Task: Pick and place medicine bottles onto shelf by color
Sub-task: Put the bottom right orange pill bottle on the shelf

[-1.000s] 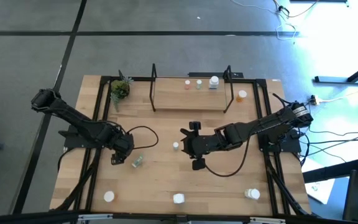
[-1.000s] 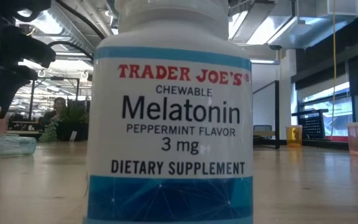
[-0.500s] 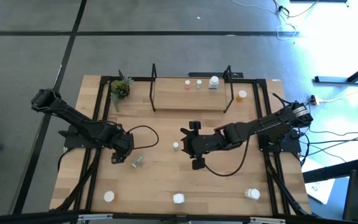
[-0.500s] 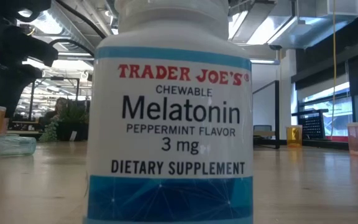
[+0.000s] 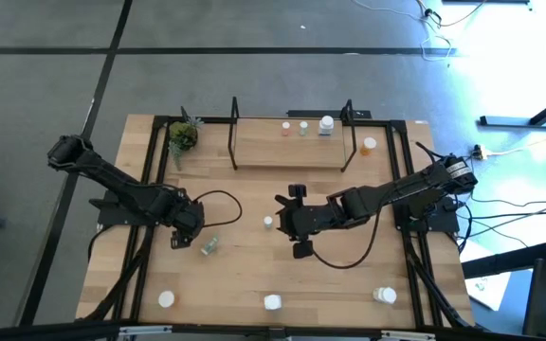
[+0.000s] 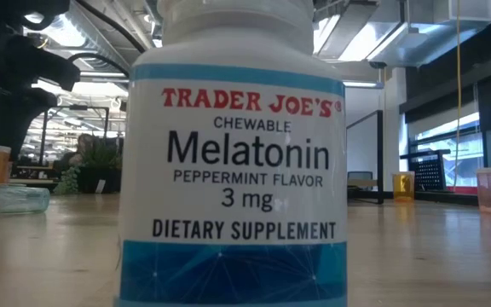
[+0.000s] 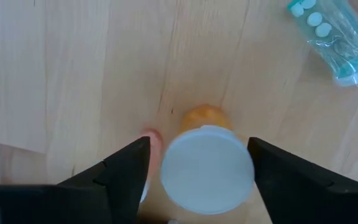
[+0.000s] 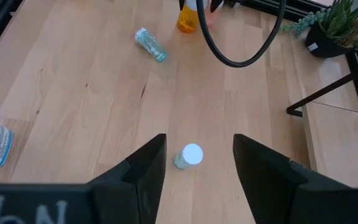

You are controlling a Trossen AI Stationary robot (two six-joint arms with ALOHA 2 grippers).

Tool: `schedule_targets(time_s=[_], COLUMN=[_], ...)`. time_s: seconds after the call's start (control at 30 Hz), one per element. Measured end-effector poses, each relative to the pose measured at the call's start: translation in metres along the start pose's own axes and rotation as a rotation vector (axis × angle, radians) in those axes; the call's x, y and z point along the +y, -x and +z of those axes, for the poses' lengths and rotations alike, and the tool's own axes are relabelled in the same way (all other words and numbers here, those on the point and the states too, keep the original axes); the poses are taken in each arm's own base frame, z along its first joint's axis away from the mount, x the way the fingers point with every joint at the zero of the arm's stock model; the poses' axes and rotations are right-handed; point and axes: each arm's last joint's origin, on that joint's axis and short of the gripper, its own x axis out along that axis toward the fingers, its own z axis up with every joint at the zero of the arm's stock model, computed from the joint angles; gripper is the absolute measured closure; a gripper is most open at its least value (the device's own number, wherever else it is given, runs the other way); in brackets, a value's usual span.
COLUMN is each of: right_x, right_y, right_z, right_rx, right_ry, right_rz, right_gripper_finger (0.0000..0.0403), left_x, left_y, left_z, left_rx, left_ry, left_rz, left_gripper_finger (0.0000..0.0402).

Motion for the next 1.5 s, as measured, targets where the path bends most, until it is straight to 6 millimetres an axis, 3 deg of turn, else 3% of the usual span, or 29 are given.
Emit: schedule_targets(time_s=[0.37, 0.8, 1.0, 1.2, 1.5], right_x=[0.0, -0.002, -0.006, -0.01, -0.019], right_y=[0.0, 0.001, 0.01, 0.021, 0.033], right_z=[0.0, 0.0, 0.002, 0.003, 0.001], right_rx=[0.001, 0.0, -0.012, -0.02, -0.002], right_ry=[0.001, 0.025, 0.021, -0.007, -0.035], right_rz=[-0.001, -0.043, -0.08, -0.082, -0.089], right_gripper_finger=[0.0215, 0.0215, 0.0215, 0.0215, 0.0215], left_x=[-0.001, -0.002, -0.006, -0.002, 0.035], left_y=[0.0, 0.004, 0.027, 0.064, 0.125], left_z=[0.001, 0.003, 0.015, 0.033, 0.069], left_rx=[-0.01, -0.014, -0.081, -0.18, -0.353], left_ry=[0.029, 0.057, 0.061, 0.063, 0.042], left_rz=[-0.004, -0.017, -0.033, -0.022, 0.008], left_gripper_finger=[0.0199, 0.0207, 0.0208, 0.0208, 0.0208])
